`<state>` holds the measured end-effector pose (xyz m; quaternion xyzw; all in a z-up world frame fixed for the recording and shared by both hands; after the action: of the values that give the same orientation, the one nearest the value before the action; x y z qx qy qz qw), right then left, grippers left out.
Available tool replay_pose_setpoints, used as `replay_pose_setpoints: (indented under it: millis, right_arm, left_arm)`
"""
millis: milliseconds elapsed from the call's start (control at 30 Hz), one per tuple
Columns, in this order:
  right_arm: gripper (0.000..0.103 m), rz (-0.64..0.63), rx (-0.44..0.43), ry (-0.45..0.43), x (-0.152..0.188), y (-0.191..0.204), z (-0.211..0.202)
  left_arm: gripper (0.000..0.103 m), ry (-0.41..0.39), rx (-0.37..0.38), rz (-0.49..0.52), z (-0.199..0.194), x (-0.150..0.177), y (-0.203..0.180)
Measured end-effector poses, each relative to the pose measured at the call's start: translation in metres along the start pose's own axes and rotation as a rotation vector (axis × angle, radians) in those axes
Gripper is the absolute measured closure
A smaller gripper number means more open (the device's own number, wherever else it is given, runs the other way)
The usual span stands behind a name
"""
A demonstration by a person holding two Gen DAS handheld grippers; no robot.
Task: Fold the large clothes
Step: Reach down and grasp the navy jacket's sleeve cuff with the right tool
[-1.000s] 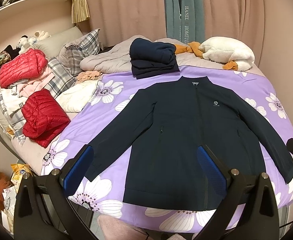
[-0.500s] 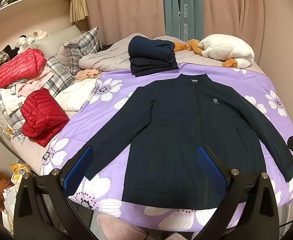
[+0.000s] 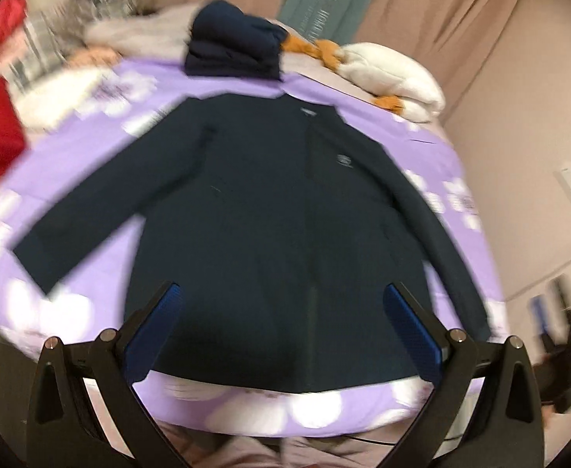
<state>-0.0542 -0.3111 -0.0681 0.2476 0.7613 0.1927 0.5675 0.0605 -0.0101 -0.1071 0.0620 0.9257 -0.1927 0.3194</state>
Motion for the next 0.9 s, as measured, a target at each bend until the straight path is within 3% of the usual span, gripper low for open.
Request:
replay_pose_setpoints:
  millis: [100,167,300,433,533,667,900]
  right_arm:
    - [0.0,0.082,0.015,0.105,0.018,-0.043,0.008]
    - [0.0,0.187,0.034,0.128,0.027,-0.075,0.011]
    - [0.0,0.313,0.196,0.155,0.046,-0.131,0.011]
    - [0.0,0.354,0.317,0.106,0.054,-0.164,-0.004]
    - [0.0,0.438,0.315,0.103,0.059,-0.185,-0.006]
    - [0.0,0.461,0.338,0.104,0.059,-0.206,-0.002]
    - [0.0,0.575,0.384,0.08,0.054,-0.233,0.02]
  left_arm:
    - [0.0,0.008,0.159,-0.079,0.017,0.011,-0.002]
    - [0.0,0.022,0.2,-0.117,0.029,0.016,-0.004]
    - [0.0,0.042,0.166,-0.072,0.044,0.019,-0.009]
    - [0.0,0.074,0.201,-0.07,0.056,0.026,-0.01]
    - [0.0,0.124,0.208,-0.096,0.074,0.028,-0.008]
    - [0.0,0.235,0.213,-0.119,0.095,0.032,-0.01]
    - [0.0,0.232,0.077,-0.134,0.101,0.017,0.0]
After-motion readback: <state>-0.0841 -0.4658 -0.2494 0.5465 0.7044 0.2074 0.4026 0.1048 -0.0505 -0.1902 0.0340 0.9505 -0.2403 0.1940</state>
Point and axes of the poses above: each gripper's, at about its wrist camera, not at the fingertips, and z roughly the way its jaws point, y to its left, x to its underside, the point moved 4 cm from there along z, roughly the way its jaws point, and after that the axes turned 7 degrees about z, right-handed, at the moved point
